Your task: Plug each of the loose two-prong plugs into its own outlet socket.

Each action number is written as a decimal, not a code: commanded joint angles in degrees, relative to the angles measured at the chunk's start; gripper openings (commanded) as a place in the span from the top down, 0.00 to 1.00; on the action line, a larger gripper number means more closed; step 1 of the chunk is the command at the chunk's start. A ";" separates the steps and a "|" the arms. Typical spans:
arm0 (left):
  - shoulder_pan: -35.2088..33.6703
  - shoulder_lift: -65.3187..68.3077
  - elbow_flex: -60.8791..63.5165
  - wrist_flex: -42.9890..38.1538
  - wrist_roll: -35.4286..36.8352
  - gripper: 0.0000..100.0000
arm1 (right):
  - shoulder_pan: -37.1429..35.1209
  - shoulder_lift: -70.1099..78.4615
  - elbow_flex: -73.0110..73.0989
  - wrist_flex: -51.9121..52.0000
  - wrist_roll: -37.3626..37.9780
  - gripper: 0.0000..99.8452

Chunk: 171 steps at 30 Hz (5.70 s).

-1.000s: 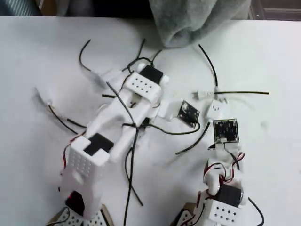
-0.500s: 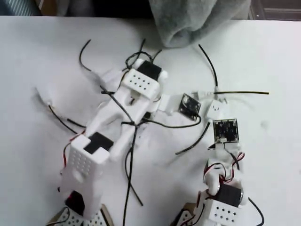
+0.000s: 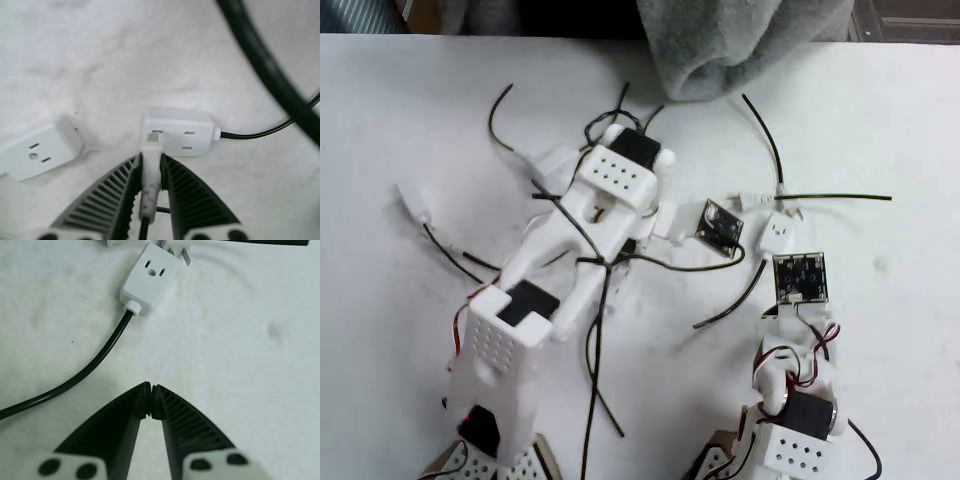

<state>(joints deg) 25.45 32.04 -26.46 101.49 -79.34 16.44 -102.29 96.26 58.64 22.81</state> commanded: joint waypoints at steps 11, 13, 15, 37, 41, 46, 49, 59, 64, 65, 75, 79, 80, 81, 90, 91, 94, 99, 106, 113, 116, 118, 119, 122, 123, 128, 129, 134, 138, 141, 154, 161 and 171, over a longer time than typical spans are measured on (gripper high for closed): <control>-0.40 -0.48 0.97 -1.41 -14.07 0.98 | 0.40 -0.84 0.53 -1.27 0.00 0.98; -0.40 -0.48 1.32 -2.73 -14.07 0.98 | 0.40 -0.84 0.53 -1.27 0.00 0.98; -0.31 -0.48 1.32 -2.90 -14.24 0.98 | 0.40 -0.84 0.53 -1.27 0.00 0.98; -0.84 9.19 0.88 -0.62 -16.26 0.98 | 0.48 -0.84 0.53 -1.98 0.00 0.98; 0.13 13.41 0.00 -2.20 -12.84 0.98 | 0.48 -0.84 0.53 -1.98 0.00 0.98; -0.31 14.73 -2.64 -1.05 -8.18 0.95 | 0.48 -0.84 0.53 -2.07 0.00 0.98; -0.40 14.99 -2.99 -1.23 -3.16 0.92 | 0.48 -0.84 0.53 -2.07 0.00 0.98; -1.54 14.29 -17.67 1.05 10.81 0.82 | 0.48 -0.84 0.53 -2.07 0.00 0.98; -2.15 14.29 -21.54 1.05 21.27 0.75 | 0.48 -0.84 0.53 -2.07 0.00 0.98; -2.15 14.29 -21.63 1.05 22.33 0.72 | 0.48 -0.84 0.53 -2.07 0.00 0.98; -2.86 7.43 -21.71 0.79 23.74 0.69 | 0.48 -0.84 0.53 -2.07 0.00 0.98; -3.91 5.41 -21.71 -0.70 29.54 0.69 | 0.48 -0.84 0.53 -2.07 0.00 0.98; -4.53 5.14 -21.71 -2.64 33.05 0.69 | 0.48 -0.84 0.53 -2.07 0.00 0.98; -5.14 4.79 -21.71 -5.54 37.71 0.69 | 0.48 -0.84 0.53 -2.07 0.00 0.98; -8.31 1.71 -35.34 -14.24 70.24 0.69 | 0.40 -0.84 0.53 -2.07 0.00 0.98; -7.60 1.27 -38.24 -12.22 71.03 0.69 | 0.40 -0.84 0.53 -2.07 0.00 0.98; -5.32 0.84 -45.71 -4.92 73.05 0.70 | 0.40 -0.84 0.53 -2.07 0.00 0.98; -4.88 0.66 -49.67 0.97 78.86 0.75 | 0.40 -0.84 0.53 -2.07 0.00 0.98; -6.11 -5.23 -40.70 1.14 81.93 0.75 | 0.40 -0.84 0.53 -1.98 0.00 0.98; -5.58 -30.20 -19.16 1.05 81.76 0.70 | 0.40 -0.84 0.53 -1.98 0.00 0.98; -6.37 -40.66 -6.24 0.97 82.02 0.70 | 0.40 -0.84 0.53 -1.98 0.00 0.98; -7.43 -47.34 2.20 0.79 81.76 0.70 | 0.13 -0.84 0.53 -1.98 0.00 0.98; -7.96 -50.42 6.59 0.70 81.67 0.70 | -0.57 -0.84 0.53 -1.80 0.00 0.98; -8.66 -58.15 19.34 -3.52 81.58 0.70 | -2.07 -0.66 0.53 -1.54 0.00 0.98; -8.75 -60.35 23.74 -5.98 81.49 0.70 | -2.15 -0.75 0.53 -1.27 0.00 0.98; -8.22 -68.44 45.89 -21.01 78.86 0.70 | -2.33 -0.75 0.53 -0.92 0.00 0.98; -8.40 -69.49 50.29 -24.35 78.86 0.70 | -2.33 -0.75 0.53 -0.92 0.00 0.98; -11.65 -71.69 67.78 -39.74 78.42 0.70 | -2.33 -0.75 0.53 -0.92 0.00 0.98; -13.05 -71.60 76.92 -47.82 76.04 0.66 | -2.33 -0.75 0.53 -0.92 0.00 0.98; -14.02 -71.60 82.46 -55.03 75.96 0.66 | -2.33 -0.75 0.53 -0.92 0.00 0.98; -11.47 -71.52 90.64 -59.69 69.54 0.66 | -2.33 -0.66 0.53 -0.92 0.00 0.98; -7.96 -71.52 90.46 -60.13 69.98 0.66 | -2.42 -0.57 0.53 -0.84 0.00 0.98; -6.73 -62.55 88.62 -63.38 69.98 0.65 | -2.42 -0.75 0.53 -0.13 0.00 0.98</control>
<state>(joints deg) 18.07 -35.56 66.02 40.48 -9.98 14.42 -102.37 96.26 58.11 22.81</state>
